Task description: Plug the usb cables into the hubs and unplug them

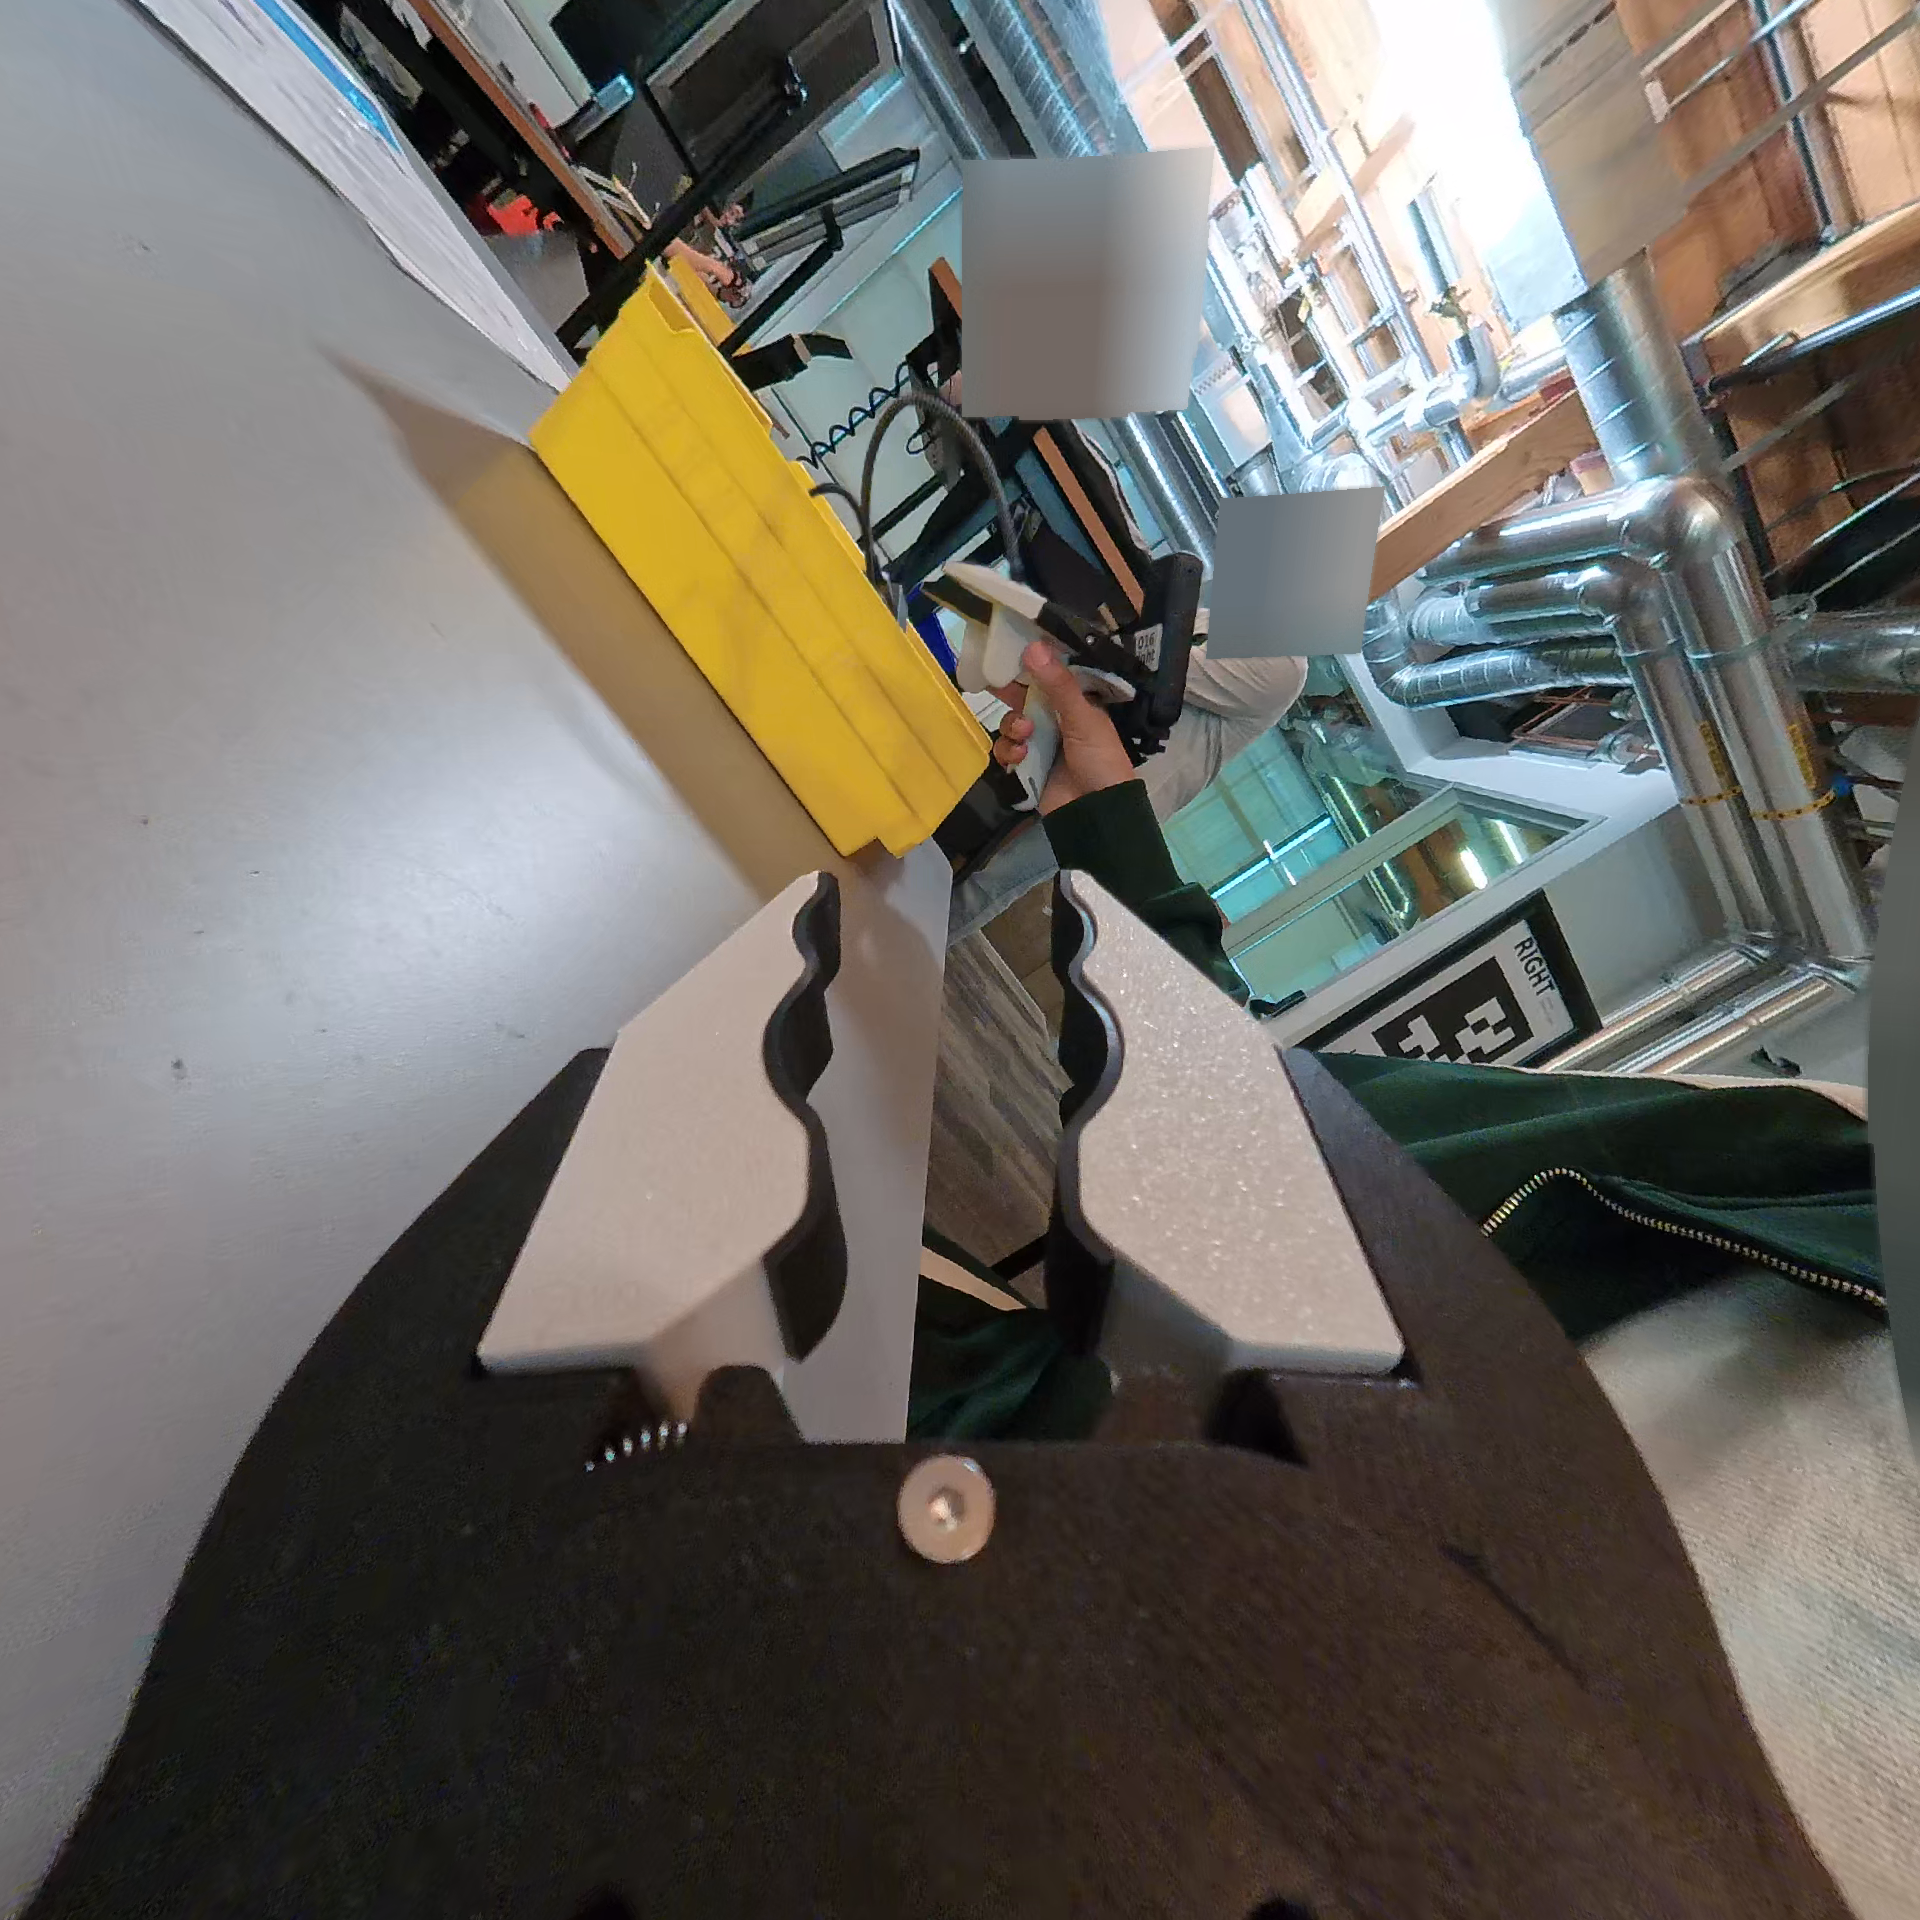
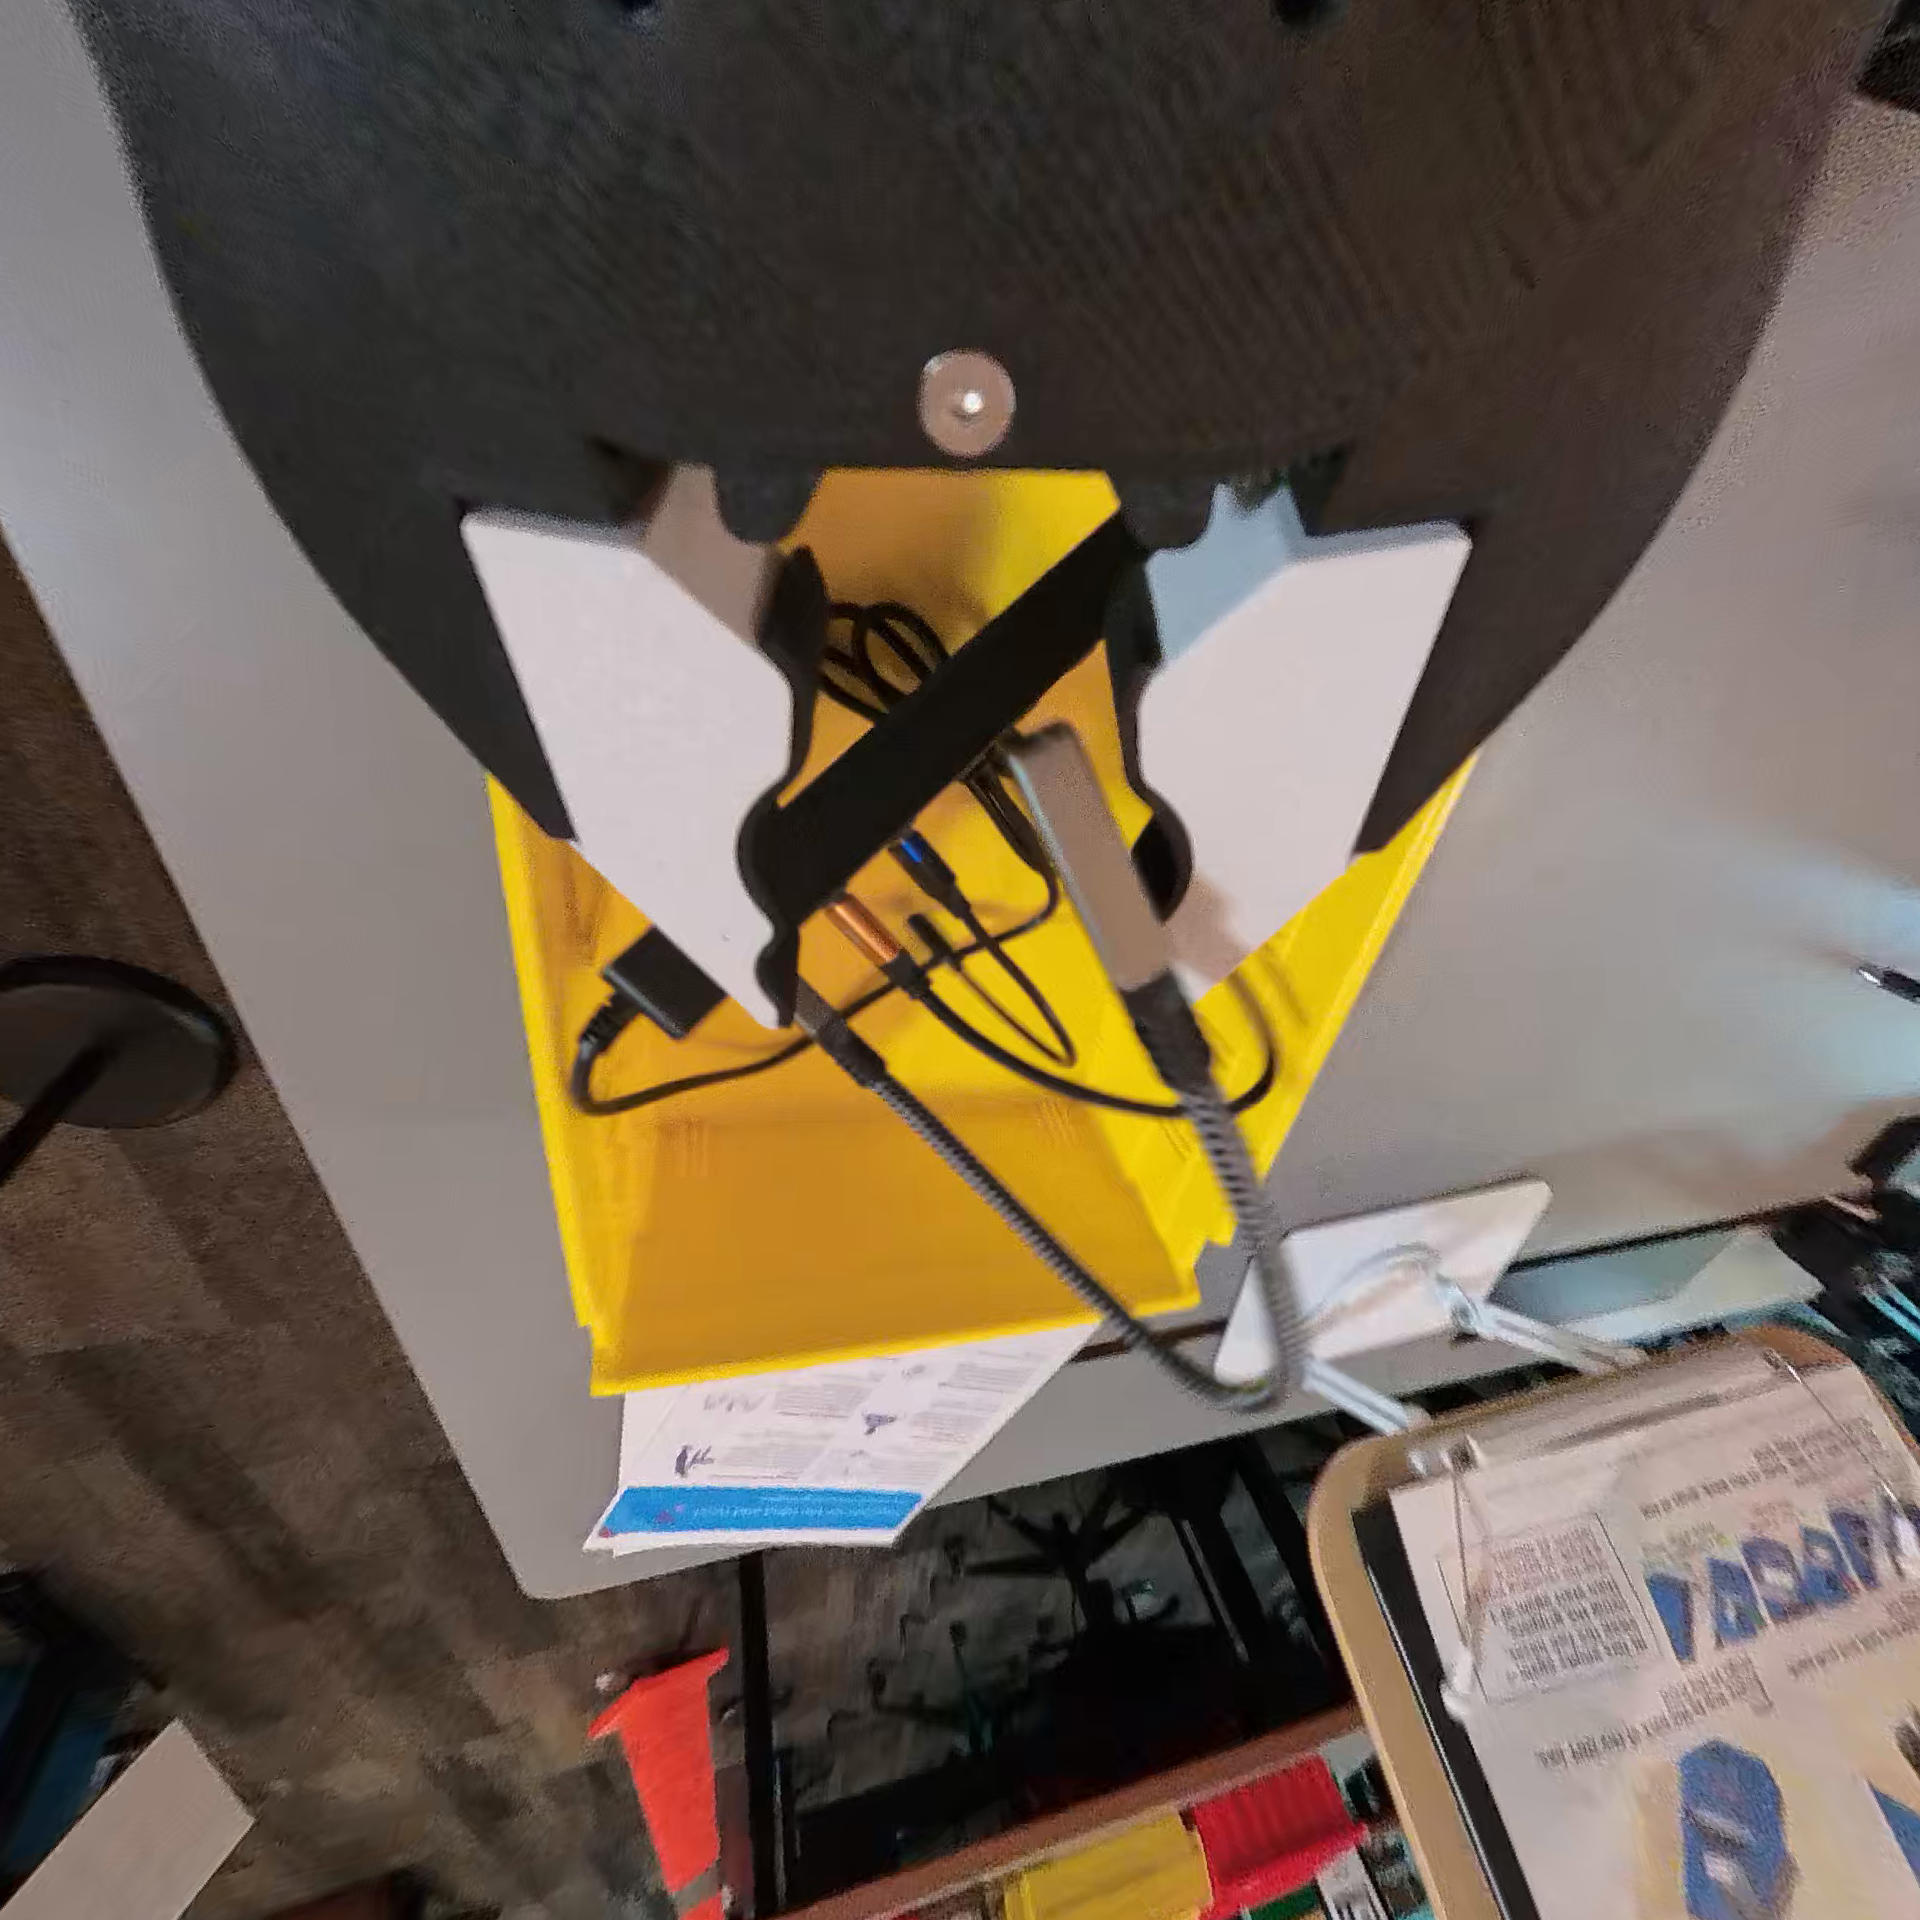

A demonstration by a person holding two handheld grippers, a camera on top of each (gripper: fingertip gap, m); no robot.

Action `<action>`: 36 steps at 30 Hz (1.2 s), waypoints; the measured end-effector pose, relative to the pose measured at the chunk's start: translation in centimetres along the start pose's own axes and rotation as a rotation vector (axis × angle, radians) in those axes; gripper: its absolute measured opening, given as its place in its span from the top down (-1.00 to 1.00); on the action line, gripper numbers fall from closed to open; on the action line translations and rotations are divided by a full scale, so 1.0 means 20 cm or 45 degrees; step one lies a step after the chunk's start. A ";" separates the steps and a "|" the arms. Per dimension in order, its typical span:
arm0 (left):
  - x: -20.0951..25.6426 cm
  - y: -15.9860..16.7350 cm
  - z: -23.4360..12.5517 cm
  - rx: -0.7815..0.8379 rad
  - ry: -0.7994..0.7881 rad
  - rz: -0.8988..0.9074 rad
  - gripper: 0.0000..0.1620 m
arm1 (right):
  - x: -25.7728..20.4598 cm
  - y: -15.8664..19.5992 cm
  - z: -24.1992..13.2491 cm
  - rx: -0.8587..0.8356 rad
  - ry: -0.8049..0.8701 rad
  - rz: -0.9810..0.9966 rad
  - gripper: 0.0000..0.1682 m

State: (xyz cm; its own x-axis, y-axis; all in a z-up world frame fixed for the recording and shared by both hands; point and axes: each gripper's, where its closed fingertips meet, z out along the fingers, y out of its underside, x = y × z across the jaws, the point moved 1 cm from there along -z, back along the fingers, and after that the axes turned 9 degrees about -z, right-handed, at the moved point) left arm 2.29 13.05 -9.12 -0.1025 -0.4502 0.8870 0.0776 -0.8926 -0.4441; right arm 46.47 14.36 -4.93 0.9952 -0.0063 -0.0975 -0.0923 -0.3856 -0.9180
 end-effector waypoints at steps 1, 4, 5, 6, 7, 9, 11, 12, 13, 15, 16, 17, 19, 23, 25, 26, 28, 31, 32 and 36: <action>0.00 0.00 0.00 0.003 0.002 -0.002 0.51 | -0.01 0.02 0.01 -0.045 -0.007 -0.021 0.24; 0.00 0.00 0.00 0.000 -0.001 0.004 0.51 | -0.11 0.04 0.05 -0.088 -0.108 -0.011 0.19; 0.00 0.00 0.00 -0.006 -0.002 0.005 0.51 | -0.15 0.02 0.05 -0.071 -0.139 0.004 0.18; 0.00 0.01 0.01 -0.012 -0.002 0.005 0.51 | -0.17 0.01 0.05 -0.058 -0.151 0.008 0.18; 0.00 0.01 0.01 -0.015 -0.002 0.005 0.51 | -0.18 0.00 0.05 -0.057 -0.151 -0.002 0.16; 0.00 0.01 0.01 -0.018 -0.002 0.002 0.51 | -0.21 -0.01 0.03 -0.073 -0.153 -0.037 0.17; 0.00 0.01 0.01 -0.017 0.003 -0.006 0.51 | -0.24 -0.05 0.01 -0.041 -0.133 -0.079 0.17; 0.00 0.01 0.01 -0.017 0.009 -0.013 0.51 | -0.25 -0.09 -0.01 -0.005 -0.118 -0.109 0.19; 0.00 0.01 0.01 -0.019 0.018 -0.024 0.51 | -0.26 -0.12 -0.03 0.028 -0.106 -0.140 0.22; 0.00 0.01 0.01 -0.021 0.035 -0.044 0.51 | -0.27 -0.14 -0.06 0.048 -0.082 -0.181 0.26; 0.00 0.01 0.01 -0.021 0.042 -0.050 0.51 | -0.27 -0.14 -0.08 0.051 -0.074 -0.187 0.29; 0.00 0.01 0.01 -0.021 0.045 -0.052 0.51 | -0.26 -0.15 -0.09 0.070 -0.067 -0.183 0.30; 0.00 0.02 0.01 -0.022 0.040 -0.044 0.51 | -0.25 -0.19 -0.14 0.167 -0.048 -0.160 0.34; 0.01 0.01 0.00 -0.004 0.036 -0.010 0.53 | -0.16 -0.25 -0.22 0.339 0.048 -0.160 0.43; 0.02 0.00 0.00 0.011 0.037 0.005 0.54 | -0.04 -0.19 -0.23 0.311 0.204 -0.228 0.42; 0.02 -0.01 0.00 0.019 0.037 0.013 0.55 | 0.02 -0.14 -0.23 0.275 0.277 -0.269 0.42; 0.03 -0.01 -0.01 0.029 0.037 0.030 0.57 | 0.10 -0.03 -0.22 0.161 0.407 -0.390 0.41; 0.05 0.00 -0.02 0.023 0.037 0.057 0.61 | 0.17 0.11 -0.23 -0.022 0.619 -0.646 0.35; 0.06 0.01 -0.03 0.026 0.036 0.066 0.61 | 0.17 0.14 -0.23 -0.047 0.657 -0.707 0.31; 0.07 0.11 -0.06 -0.021 -0.009 0.104 0.63 | 0.11 0.23 -0.26 -0.042 0.642 -0.715 0.23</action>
State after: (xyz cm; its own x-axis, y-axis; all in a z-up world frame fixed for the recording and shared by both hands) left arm 1.08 10.52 -9.03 -0.0896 -0.5214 0.8486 0.0690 -0.8532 -0.5170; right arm 48.36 7.78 -7.31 0.7872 -0.2190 0.5764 0.4262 -0.4824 -0.7653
